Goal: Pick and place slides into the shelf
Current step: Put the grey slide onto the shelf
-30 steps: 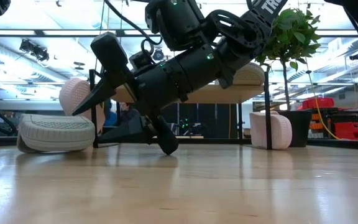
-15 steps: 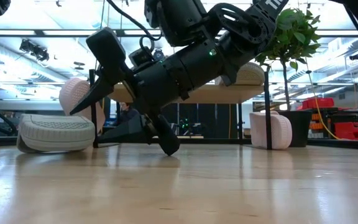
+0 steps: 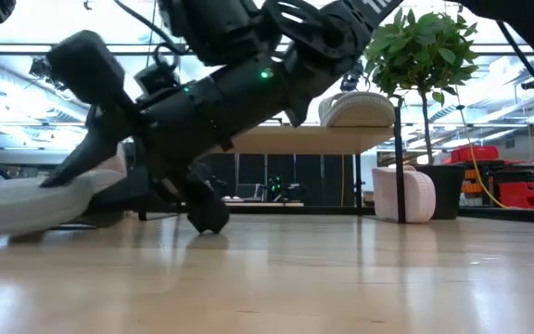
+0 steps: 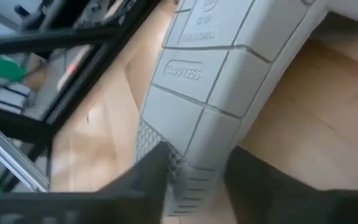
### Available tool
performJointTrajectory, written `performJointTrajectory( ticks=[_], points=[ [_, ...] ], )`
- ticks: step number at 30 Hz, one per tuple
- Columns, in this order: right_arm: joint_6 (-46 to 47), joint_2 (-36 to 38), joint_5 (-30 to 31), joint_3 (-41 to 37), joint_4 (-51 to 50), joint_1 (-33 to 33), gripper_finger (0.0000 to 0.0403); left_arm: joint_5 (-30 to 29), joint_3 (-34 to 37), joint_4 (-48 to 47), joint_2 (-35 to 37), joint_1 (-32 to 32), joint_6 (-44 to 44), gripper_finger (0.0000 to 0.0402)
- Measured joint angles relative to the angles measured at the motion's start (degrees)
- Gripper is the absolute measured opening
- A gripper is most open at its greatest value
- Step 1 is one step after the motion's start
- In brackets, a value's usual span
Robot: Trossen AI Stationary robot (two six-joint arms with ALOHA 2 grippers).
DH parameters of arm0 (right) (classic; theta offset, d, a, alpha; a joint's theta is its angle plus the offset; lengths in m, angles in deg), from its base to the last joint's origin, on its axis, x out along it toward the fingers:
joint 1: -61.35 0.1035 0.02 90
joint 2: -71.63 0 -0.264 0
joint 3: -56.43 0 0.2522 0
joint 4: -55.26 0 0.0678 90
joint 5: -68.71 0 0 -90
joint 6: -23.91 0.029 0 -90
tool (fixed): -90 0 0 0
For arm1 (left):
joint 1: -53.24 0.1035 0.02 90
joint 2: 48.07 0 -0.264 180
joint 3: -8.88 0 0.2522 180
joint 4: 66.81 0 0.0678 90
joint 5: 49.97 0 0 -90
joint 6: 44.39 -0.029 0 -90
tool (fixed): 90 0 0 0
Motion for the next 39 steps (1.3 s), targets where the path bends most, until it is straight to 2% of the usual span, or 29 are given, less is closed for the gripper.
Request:
performJointTrajectory(
  ticks=[3,4,12,17,20,22,29,31,33,35,39],
  points=[
    [-2.06,0.90,-0.34,1.06,-4.38,0.46,0.0056,0.00,0.00,0.01,0.00,0.00,-0.01,0.0012],
    [-2.68,1.65,-0.43,1.06,-5.98,0.67,0.0051,0.00,0.00,-0.04,0.02,0.00,-0.01,0.0009],
    [-2.55,8.93,-1.23,0.86,-21.64,5.40,0.0051,0.00,0.00,0.10,0.02,0.00,-0.01,0.0016],
    [-3.12,13.91,-0.85,0.81,-27.33,9.96,0.0051,0.00,0.00,0.47,0.02,0.00,-0.04,0.0021],
    [-6.72,16.99,5.53,0.83,-29.22,12.66,0.0051,0.00,0.00,0.57,0.02,0.00,-0.04,0.0014],
    [-13.12,19.06,10.86,0.83,-30.29,14.60,0.0051,0.00,0.00,0.72,0.02,0.00,-0.32,0.0009],
    [-30.11,25.12,39.84,0.92,-41.20,20.41,0.0051,-2.29,0.00,5.80,0.07,0.00,-7.94,0.0013],
    [-35.96,26.03,46.09,0.92,-41.85,21.63,0.0051,-3.88,0.02,8.29,0.07,0.00,-11.56,0.0022],
    [-39.45,26.76,48.92,0.94,-41.29,22.27,0.0051,-6.78,0.02,11.94,0.07,0.00,-16.34,0.0028],
    [-40.88,27.17,48.80,0.88,-41.29,22.41,0.0051,-10.03,0.02,16.98,0.13,0.00,-23.56,0.0034],
    [-40.07,27.15,48.11,-1.12,-41.81,22.25,0.0050,-14.60,0.02,29.90,1.49,0.00,-43.27,0.0041]
  ],
)
